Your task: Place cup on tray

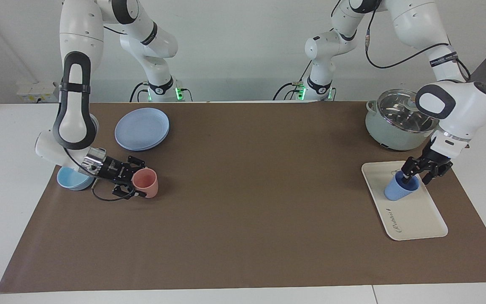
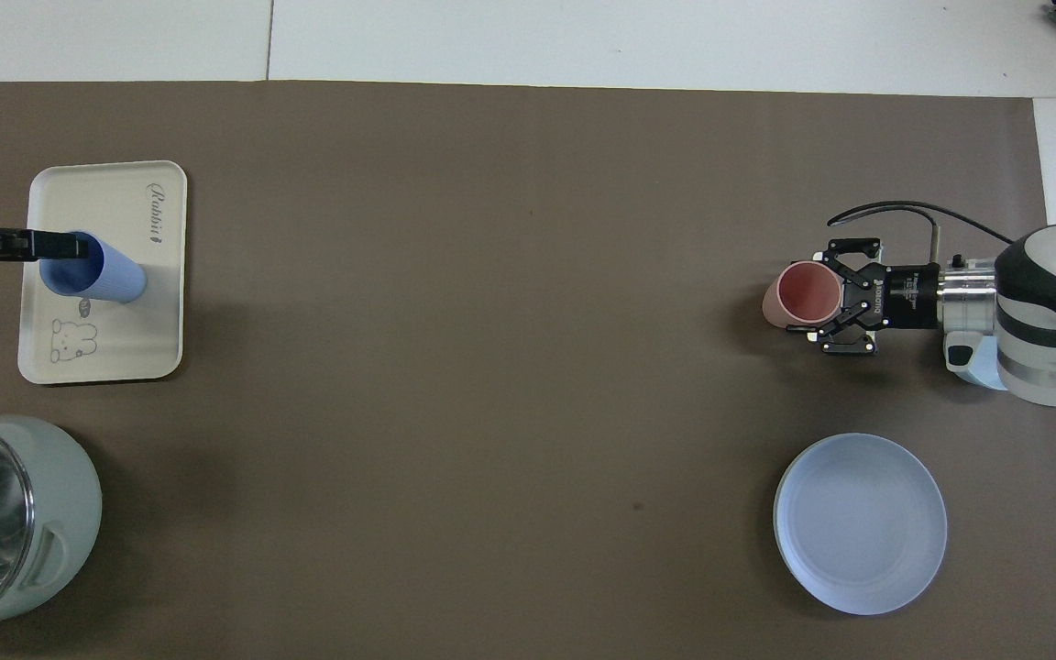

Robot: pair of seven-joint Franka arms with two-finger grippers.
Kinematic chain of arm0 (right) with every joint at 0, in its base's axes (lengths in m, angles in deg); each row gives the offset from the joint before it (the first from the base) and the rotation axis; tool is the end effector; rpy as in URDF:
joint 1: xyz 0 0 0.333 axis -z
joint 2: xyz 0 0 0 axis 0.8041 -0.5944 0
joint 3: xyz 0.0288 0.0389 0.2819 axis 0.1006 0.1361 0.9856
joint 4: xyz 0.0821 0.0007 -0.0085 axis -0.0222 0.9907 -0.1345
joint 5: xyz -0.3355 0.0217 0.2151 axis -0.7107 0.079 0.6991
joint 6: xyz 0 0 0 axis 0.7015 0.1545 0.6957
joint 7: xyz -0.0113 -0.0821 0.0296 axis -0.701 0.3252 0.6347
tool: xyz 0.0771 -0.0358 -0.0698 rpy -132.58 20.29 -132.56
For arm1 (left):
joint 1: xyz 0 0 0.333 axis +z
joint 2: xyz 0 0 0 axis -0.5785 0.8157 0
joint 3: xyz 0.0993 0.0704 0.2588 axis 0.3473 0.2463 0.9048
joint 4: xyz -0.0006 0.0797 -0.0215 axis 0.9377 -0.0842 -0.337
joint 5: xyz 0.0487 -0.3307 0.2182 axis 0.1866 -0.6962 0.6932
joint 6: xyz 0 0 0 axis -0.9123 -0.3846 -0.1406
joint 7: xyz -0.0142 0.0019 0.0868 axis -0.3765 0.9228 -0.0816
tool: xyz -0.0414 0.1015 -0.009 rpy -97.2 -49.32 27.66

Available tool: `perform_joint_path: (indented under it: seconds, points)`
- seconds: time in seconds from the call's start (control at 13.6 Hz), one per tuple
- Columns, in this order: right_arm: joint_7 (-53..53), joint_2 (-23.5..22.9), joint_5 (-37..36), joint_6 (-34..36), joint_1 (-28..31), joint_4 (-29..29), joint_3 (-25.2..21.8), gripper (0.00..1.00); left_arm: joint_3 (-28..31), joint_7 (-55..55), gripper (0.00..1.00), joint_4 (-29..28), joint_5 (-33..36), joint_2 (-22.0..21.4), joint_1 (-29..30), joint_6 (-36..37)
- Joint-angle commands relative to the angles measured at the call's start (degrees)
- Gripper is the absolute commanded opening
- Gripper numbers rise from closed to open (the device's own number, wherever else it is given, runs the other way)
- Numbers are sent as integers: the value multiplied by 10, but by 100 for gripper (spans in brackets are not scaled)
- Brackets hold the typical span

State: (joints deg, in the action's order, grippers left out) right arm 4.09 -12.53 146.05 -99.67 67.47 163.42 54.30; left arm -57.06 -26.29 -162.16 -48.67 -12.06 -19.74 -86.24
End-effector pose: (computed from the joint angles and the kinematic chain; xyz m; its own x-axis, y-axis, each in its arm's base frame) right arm 0.5848 -0.0717 0.2396 -0.0509 -0.6180 -0.7845 -0.9904 0.1325 -0.0402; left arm 0.6254 0.1165 0.3978 0.9741 -0.0960 0.2047 -0.1177 -0.9884 0.0964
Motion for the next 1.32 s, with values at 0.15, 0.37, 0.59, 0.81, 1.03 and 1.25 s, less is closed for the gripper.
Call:
perform_joint_path:
  seconds: [0.15,0.37,0.59,0.81,1.03,1.25]
  points:
    - [14,16,-72,-46,13,3,2,99,4,-70,100,44,93,-58,-69,159]
    - [17,39,-155,-78,19,4,2,99,4,-78,100,26,95,-105,-101,222]
    - [85,87,-310,-76,17,4,5,99,4,-127,100,5,96,-139,-143,255]
    - [234,128,-367,-26,11,5,6,99,3,-192,100,5,97,-161,-178,286]
    - [398,159,-415,29,-10,5,5,99,2,-211,100,24,96,-172,-182,313]
    - [397,209,-506,68,-52,7,6,100,3,-208,100,80,95,-174,-177,368]
